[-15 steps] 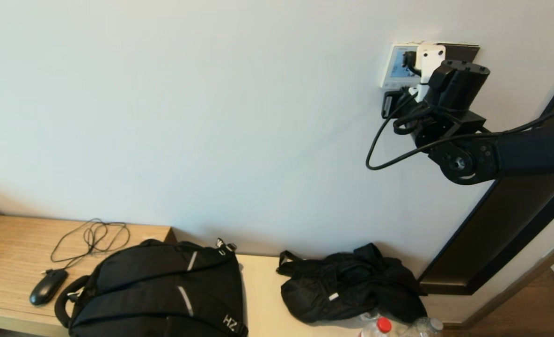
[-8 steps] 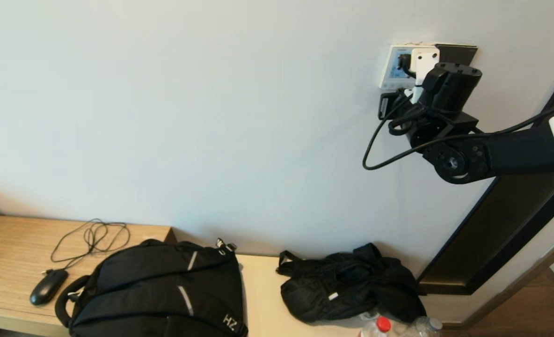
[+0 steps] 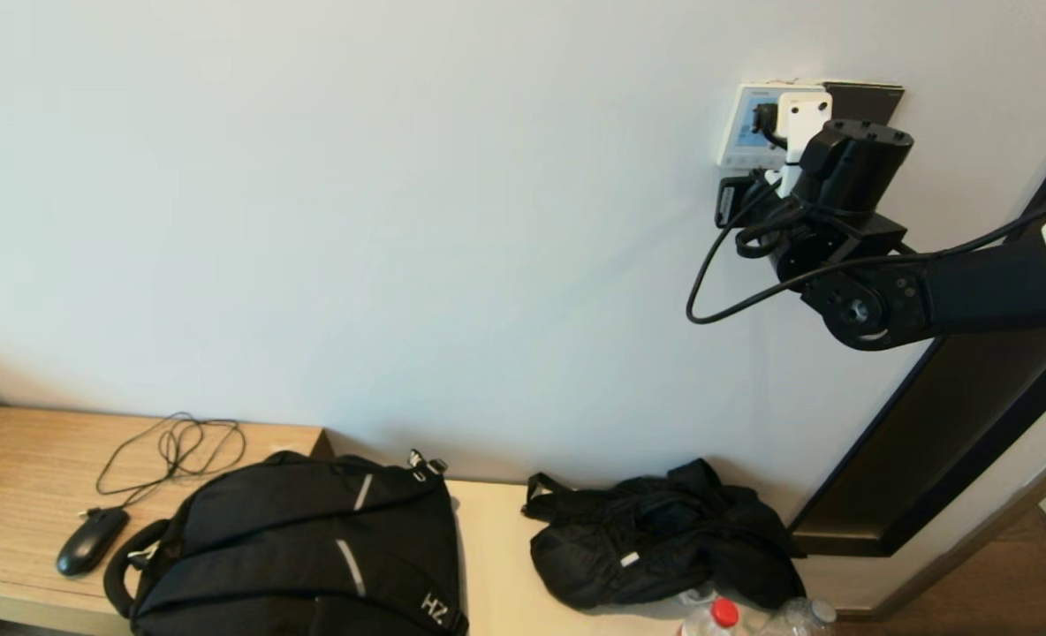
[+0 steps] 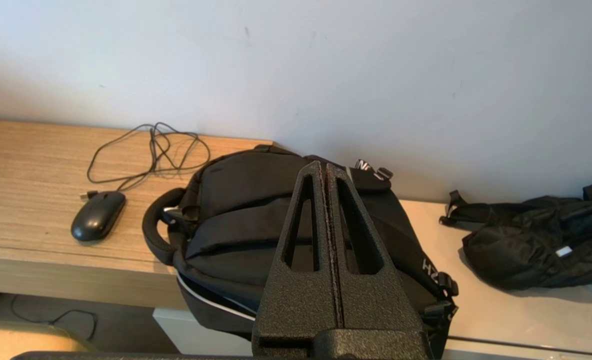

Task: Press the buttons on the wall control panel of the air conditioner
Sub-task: Press the temperature increase button

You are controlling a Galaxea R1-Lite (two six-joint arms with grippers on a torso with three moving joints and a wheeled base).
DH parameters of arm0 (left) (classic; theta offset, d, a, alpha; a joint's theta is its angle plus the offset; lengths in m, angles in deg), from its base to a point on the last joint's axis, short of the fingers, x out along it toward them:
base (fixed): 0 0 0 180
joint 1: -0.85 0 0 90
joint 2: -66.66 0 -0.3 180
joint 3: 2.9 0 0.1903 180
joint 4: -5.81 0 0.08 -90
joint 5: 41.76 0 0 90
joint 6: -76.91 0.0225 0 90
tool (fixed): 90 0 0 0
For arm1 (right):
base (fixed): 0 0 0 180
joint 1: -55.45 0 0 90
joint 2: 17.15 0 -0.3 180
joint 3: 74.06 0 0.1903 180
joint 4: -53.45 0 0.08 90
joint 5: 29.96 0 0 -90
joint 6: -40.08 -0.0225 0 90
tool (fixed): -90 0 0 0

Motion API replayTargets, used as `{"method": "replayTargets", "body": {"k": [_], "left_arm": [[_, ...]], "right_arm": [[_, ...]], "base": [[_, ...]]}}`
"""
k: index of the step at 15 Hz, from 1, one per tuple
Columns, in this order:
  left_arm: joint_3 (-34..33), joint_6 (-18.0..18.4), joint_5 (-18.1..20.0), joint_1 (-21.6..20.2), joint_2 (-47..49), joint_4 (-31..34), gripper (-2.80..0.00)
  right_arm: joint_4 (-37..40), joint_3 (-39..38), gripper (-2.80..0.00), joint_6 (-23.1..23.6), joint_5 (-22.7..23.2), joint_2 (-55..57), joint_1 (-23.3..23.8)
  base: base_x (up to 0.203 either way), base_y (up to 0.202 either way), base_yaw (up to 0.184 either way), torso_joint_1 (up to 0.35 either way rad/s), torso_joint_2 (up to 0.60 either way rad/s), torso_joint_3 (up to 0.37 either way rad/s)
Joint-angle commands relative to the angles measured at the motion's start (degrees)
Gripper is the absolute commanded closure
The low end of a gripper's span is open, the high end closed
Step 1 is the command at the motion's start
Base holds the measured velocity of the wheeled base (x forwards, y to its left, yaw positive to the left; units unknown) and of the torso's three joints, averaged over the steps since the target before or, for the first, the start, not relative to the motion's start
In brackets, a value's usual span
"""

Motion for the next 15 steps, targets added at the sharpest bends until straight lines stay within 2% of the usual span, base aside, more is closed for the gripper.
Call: {"method": "replayTargets", "body": {"k": [1, 15], "left_arm": [[0.0, -0.02, -0.01, -0.02, 0.0, -0.06, 0.0], [0.0, -0.02, -0.01, -0.02, 0.0, -0.06, 0.0]], "right_arm": [[-0.3, -0.3, 0.0, 0.08, -0.18, -0.89, -0.09], [0.02, 0.77, 0.0, 0.17, -0.02, 0.42, 0.09]], "base": [[0.0, 0.0, 0.0, 0.0, 0.0, 0.0], [0.0, 0.0, 0.0, 0.0, 0.0, 0.0]]}}
